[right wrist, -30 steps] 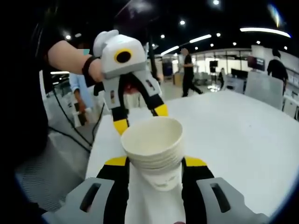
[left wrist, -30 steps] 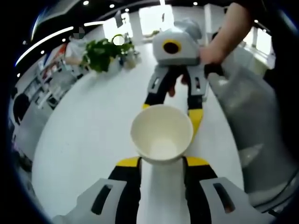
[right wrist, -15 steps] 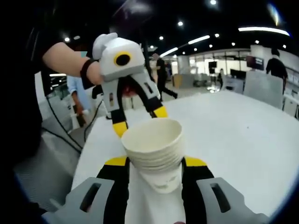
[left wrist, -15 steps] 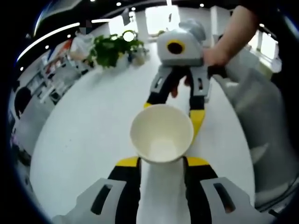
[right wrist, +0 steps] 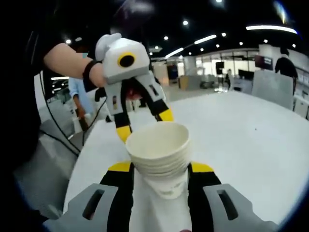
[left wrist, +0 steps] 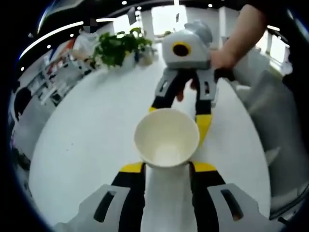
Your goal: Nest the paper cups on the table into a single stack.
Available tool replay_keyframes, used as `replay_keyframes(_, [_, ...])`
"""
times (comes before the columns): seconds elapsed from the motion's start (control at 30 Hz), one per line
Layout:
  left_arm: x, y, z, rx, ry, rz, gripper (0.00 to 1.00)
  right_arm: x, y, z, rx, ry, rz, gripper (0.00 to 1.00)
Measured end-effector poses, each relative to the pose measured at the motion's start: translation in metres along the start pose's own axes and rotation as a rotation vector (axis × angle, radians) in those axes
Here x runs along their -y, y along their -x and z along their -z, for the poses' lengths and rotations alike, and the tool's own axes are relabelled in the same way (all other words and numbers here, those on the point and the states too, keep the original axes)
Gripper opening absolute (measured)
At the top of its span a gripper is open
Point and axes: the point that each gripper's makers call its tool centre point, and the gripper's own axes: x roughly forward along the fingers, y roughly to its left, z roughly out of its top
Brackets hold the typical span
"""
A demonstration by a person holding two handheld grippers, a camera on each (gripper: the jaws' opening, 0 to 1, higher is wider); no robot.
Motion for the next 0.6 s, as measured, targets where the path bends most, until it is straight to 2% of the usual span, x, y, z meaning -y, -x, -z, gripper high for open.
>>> replay_keyframes(0.37, [-0.002,-0.001,0.0,0.0,0.006,0.004,0.36,0.002,-0.001,0.0,-0.002,-0.025,0.008,0.42])
replay_keyframes(0.47, [-0.003,-0.001,0.005,-0.005,0.028,0.011,0.33,0.001,-0.002,-0.001,-0.004,-0.029,0.015,0.43])
replay_keyframes(0.53, [-0.001,-0.001,0.005,0.008,0.034,0.013,0.35,0.002,-0.002,-0.002,-0.002,-0.035,0.027,0.46])
replay_keyframes(0.6, [-0.001,0.001,0.008,-0.004,0.024,0.004,0.35,0.003,-0.002,0.0,-0.009,-0.045,0.029,0.47])
